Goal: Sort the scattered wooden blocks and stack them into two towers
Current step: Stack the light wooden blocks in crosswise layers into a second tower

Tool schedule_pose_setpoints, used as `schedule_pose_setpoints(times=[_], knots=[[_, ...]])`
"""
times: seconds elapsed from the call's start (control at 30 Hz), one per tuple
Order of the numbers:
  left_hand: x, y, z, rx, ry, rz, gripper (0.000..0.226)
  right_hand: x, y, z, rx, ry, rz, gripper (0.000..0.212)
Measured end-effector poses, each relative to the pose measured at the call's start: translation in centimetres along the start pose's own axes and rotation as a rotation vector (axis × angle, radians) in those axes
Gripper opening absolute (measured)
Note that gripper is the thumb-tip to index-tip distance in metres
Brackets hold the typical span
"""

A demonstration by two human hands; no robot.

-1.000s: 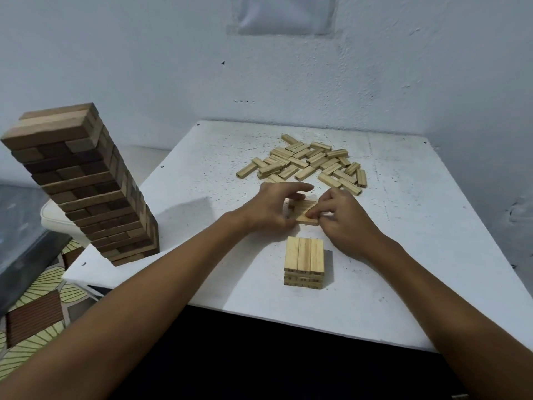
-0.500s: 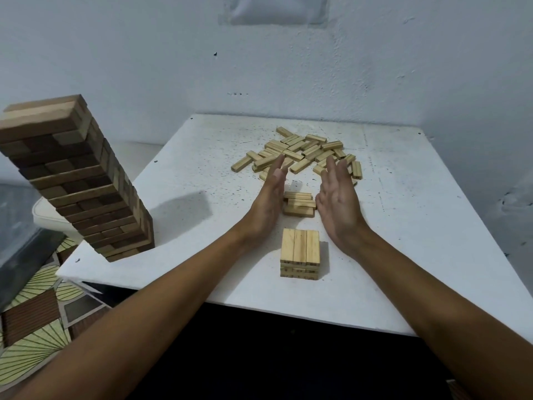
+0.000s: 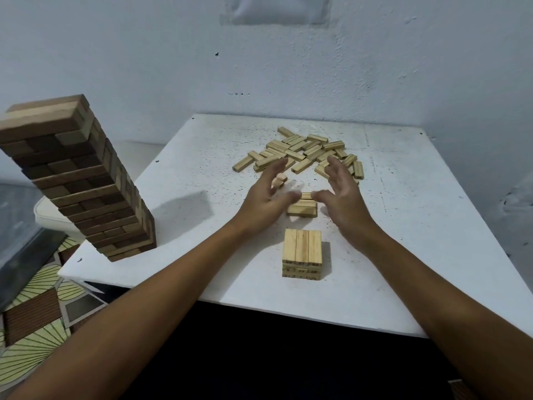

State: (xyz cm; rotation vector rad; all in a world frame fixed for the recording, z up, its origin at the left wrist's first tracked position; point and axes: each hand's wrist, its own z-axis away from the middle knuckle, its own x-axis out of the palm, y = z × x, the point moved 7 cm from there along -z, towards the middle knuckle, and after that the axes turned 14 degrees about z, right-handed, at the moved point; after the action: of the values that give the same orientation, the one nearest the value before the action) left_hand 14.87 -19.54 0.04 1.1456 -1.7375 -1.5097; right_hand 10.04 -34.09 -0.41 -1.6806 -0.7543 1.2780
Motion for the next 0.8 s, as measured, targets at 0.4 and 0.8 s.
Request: schedule_pose_setpoints(times=[0.4,0.8], knots=[[-1.1,-1.2,-1.4,0.044,-0.196,-0.503,0.077,-0.4,0.9,-0.8,-0.161,-0.267,0.514,0.103],[-1.6,0.1,-2.1,0.05,-0.169,-0.334,0.077,-1.2,-0.1,-1.2,-0.219,-0.187,0.447,0.096]])
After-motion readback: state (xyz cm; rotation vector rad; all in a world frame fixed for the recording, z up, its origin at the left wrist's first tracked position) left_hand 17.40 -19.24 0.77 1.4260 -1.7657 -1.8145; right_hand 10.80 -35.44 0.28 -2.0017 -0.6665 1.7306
